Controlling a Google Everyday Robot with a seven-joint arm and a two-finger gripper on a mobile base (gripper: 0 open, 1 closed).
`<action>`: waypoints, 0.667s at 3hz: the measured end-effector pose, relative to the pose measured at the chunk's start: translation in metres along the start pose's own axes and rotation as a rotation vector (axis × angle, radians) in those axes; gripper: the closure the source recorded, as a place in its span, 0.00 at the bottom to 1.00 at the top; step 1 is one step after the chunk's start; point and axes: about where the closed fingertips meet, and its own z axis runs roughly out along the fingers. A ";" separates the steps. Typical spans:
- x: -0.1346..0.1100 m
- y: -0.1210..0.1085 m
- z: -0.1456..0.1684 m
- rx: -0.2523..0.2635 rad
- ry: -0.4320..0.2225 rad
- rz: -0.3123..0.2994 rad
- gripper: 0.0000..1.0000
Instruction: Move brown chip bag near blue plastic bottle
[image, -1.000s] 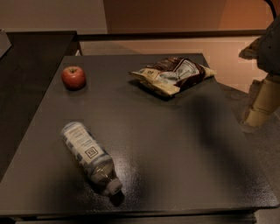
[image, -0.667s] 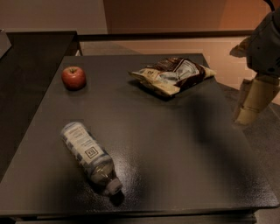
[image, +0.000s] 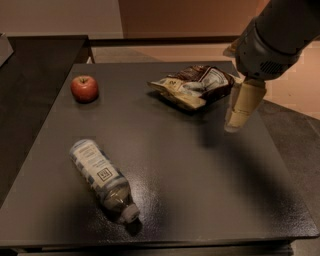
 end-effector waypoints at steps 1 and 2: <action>-0.024 -0.024 0.020 0.032 -0.052 -0.023 0.00; -0.048 -0.042 0.042 0.060 -0.094 -0.040 0.00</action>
Offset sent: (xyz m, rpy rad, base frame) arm 0.0907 0.0797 -0.0223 0.1136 -0.1251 0.0739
